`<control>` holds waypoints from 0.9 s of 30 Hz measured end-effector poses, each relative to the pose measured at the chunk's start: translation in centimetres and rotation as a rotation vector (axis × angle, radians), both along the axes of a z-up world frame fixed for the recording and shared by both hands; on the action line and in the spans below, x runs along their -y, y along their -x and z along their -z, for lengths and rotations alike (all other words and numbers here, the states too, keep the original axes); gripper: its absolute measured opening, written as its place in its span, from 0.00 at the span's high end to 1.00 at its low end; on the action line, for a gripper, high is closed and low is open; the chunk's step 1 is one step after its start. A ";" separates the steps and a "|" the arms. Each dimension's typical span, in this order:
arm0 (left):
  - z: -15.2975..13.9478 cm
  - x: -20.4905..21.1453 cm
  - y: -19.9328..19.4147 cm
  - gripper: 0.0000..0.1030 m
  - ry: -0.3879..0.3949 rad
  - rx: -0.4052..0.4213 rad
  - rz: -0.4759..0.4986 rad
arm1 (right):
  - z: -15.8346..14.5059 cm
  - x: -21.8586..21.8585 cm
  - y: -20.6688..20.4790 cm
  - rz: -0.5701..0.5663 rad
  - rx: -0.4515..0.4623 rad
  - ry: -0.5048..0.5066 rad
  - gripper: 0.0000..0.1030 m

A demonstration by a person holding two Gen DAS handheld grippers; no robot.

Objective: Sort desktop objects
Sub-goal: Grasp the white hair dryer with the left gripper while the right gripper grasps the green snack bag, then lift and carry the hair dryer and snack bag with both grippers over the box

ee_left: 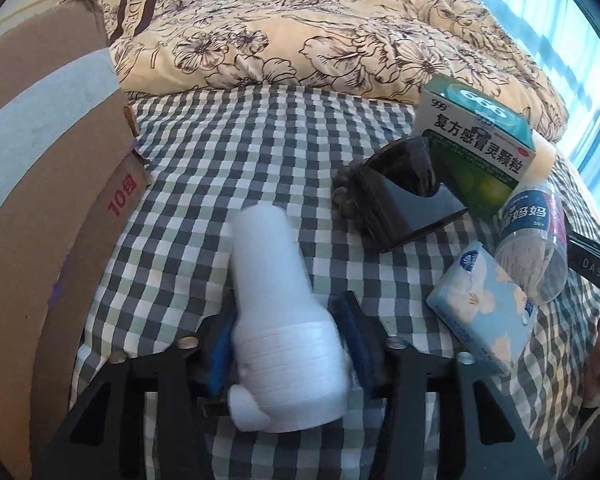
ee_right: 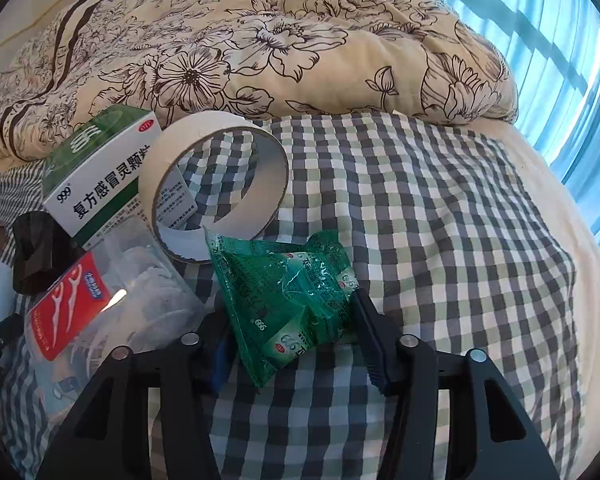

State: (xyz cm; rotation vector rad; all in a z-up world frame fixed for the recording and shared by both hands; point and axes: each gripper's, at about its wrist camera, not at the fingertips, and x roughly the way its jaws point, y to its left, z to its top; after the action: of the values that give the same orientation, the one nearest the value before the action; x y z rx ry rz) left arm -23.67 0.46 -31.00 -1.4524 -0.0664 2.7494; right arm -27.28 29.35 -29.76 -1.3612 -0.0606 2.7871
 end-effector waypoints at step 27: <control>-12.2 -0.2 -8.5 0.53 -0.030 -0.151 0.038 | -13.0 -0.1 -11.7 0.025 -0.163 0.102 0.63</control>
State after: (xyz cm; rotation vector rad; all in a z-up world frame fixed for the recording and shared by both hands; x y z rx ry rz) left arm -15.21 0.69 -18.76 -1.2211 -0.0743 2.8040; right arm -15.59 29.41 -16.74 -1.1387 0.1041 2.9042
